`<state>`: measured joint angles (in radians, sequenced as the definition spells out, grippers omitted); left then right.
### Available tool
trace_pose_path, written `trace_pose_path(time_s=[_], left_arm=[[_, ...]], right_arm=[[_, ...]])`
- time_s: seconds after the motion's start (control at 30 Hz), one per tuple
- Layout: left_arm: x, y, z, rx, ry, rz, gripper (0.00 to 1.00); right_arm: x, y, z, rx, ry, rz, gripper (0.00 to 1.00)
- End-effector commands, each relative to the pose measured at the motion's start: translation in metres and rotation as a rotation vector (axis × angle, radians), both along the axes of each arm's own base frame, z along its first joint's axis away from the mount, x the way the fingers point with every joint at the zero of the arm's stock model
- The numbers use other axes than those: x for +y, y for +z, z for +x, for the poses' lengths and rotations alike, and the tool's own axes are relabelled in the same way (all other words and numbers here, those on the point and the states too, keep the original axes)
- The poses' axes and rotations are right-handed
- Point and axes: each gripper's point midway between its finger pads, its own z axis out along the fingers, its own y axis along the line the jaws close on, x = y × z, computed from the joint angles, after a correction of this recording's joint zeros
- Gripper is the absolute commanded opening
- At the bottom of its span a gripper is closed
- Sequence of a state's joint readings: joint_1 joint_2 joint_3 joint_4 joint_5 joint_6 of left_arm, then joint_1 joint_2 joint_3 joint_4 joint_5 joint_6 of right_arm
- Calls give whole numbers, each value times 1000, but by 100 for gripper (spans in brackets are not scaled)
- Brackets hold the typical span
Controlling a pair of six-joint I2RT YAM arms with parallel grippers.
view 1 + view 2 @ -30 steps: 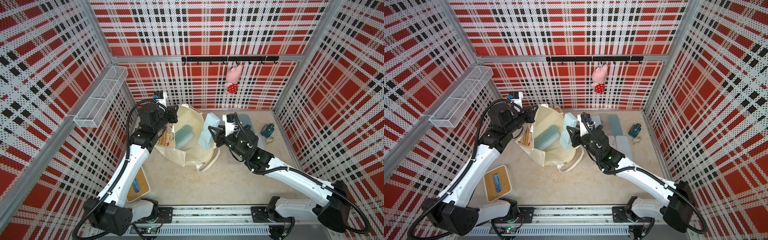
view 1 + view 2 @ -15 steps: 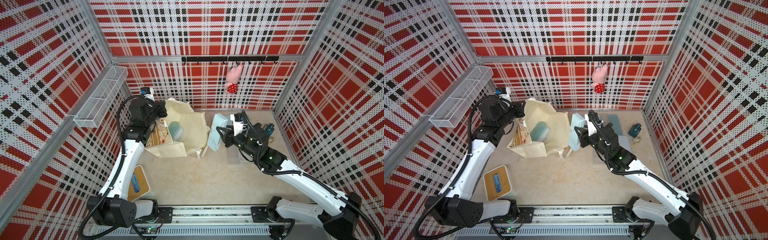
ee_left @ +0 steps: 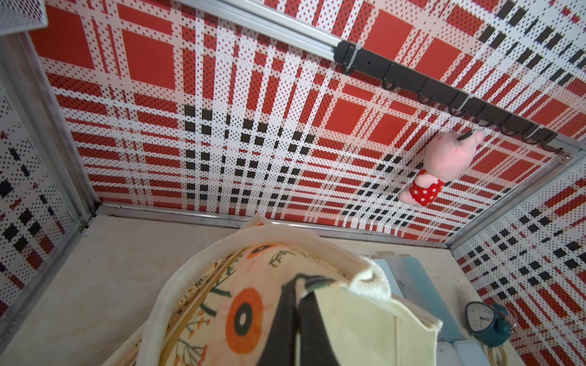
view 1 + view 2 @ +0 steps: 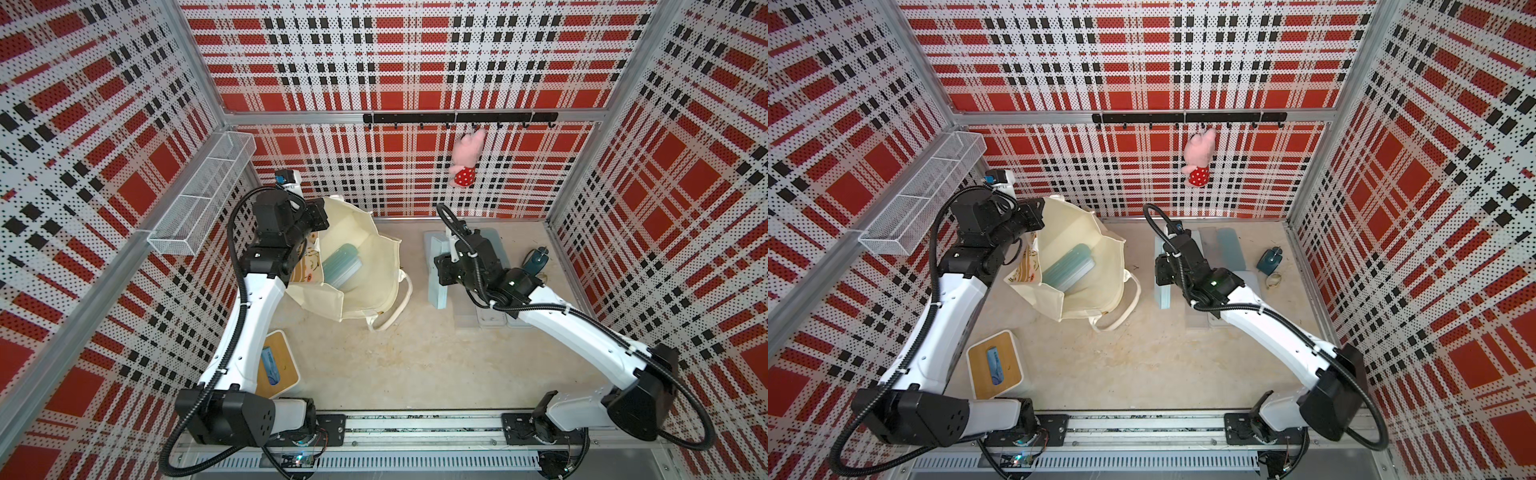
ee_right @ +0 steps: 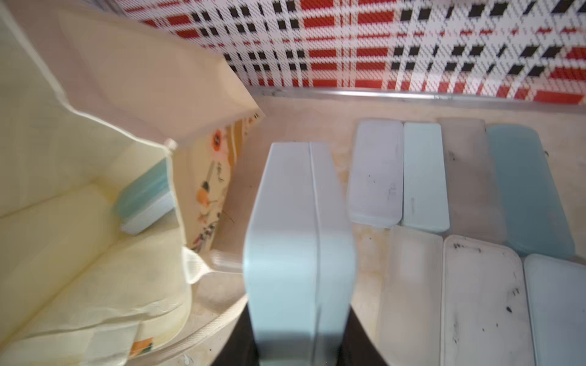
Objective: Take out the pencil case from the canvas bag
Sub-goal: Place the pencil case at the center of the board.
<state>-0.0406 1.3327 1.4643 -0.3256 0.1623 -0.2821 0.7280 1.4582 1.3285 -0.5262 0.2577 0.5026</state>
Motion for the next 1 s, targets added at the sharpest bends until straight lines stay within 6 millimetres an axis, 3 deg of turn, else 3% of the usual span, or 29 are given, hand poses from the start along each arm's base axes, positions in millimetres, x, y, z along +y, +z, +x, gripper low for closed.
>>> trace_pose_path(time_s=[0.0, 0.1, 0.3, 0.57, 0.73, 0.97], left_arm=[[7, 60, -5, -182, 15, 9, 0], [11, 61, -5, -184, 22, 10, 0], [18, 58, -3, -176, 38, 10, 0], [42, 58, -5, -169, 131, -4, 0], [54, 63, -9, -179, 160, -9, 0], [54, 70, -13, -197, 154, -19, 0]], right_arm=[[-15, -38, -2, 175, -124, -76, 23], [-9, -62, 0, 294, -150, -132, 21], [-13, -85, 3, 381, -201, -234, 23], [-35, -122, 9, 501, -336, -319, 25], [-39, -142, 17, 535, -386, -410, 25], [-42, -160, 31, 571, -439, -524, 28]])
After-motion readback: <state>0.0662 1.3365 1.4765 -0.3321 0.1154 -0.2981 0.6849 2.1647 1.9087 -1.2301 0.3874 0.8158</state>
